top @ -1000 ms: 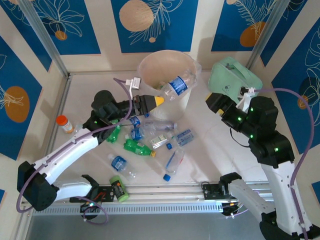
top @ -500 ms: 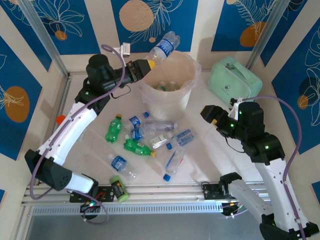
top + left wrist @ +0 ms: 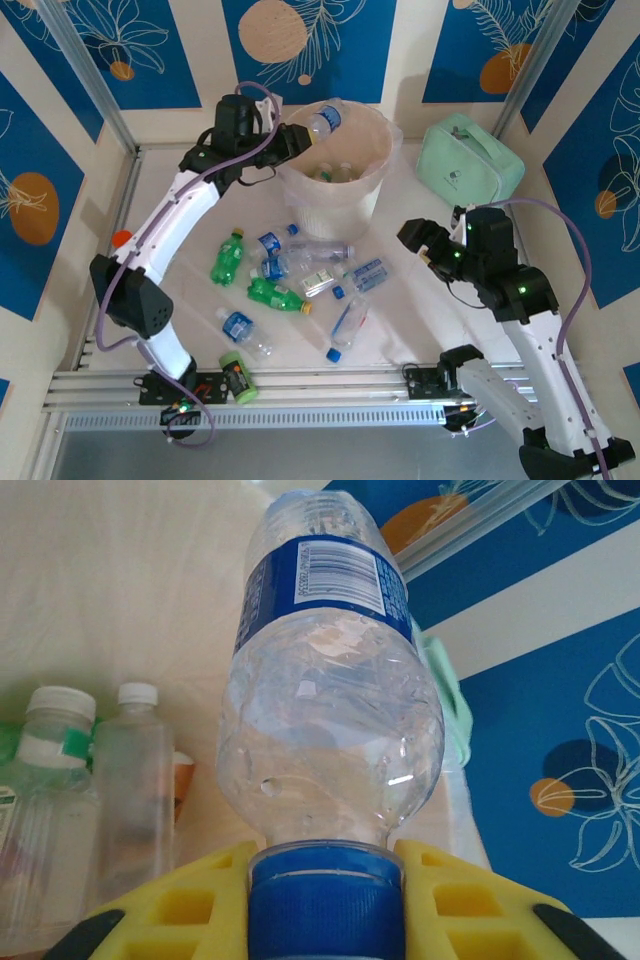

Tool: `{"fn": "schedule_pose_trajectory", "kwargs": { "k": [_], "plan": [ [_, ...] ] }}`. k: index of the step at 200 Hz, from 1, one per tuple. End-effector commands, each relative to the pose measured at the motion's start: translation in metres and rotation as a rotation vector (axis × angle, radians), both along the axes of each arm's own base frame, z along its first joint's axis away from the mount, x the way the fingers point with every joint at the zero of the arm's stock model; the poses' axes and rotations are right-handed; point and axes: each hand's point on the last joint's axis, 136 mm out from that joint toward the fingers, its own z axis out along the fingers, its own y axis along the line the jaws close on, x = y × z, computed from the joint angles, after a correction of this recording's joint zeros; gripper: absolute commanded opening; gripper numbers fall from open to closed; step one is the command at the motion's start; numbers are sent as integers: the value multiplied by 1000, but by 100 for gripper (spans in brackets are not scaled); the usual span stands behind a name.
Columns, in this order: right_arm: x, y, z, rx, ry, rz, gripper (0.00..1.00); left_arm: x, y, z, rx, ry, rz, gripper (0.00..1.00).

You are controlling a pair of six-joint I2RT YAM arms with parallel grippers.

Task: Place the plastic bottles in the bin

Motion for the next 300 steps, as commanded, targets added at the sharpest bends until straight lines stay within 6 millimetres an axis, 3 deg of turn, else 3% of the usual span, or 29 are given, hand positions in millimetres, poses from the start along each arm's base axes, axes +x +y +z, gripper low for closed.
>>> {"fn": "schedule_pose_trajectory", "kwargs": {
  "k": [1, 18, 54, 89, 121, 158, 180, 214, 233, 256, 300],
  "plan": [
    [-2, 1, -2, 10, 13, 0, 84, 7, 4, 4, 28, -9, 10, 36],
    [-2, 1, 0, 3, 15, 1, 84, 8, 4, 3, 24, 1, 13, 59],
    [0, 1, 6, 3, 10, 3, 84, -2, 6, 15, 12, -17, 4, 76],
    [2, 4, 12, 6, 5, 15, 84, -17, 12, 29, -12, -35, 4, 78],
    [-6, 4, 17, 29, -15, 19, 84, -43, 20, 45, -26, -48, -3, 79],
    [-7, -3, 13, -38, -15, 20, 84, -84, 60, 56, 102, -141, 49, 83],
    [-1, -1, 6, -45, -20, 23, 85, -107, 107, 26, 252, -125, 185, 87],
    [5, 6, -3, -26, -10, 50, 85, -142, 166, -56, 405, 12, 329, 93],
    [5, 8, -6, -18, -3, 59, 85, -150, 180, -111, 457, 127, 331, 96],
    [5, 13, -7, 0, -5, 78, 87, -146, 195, -168, 506, 260, 354, 97],
    [5, 23, -16, 34, 12, 109, 89, -126, 207, -221, 580, 346, 386, 100]
  ]
}}
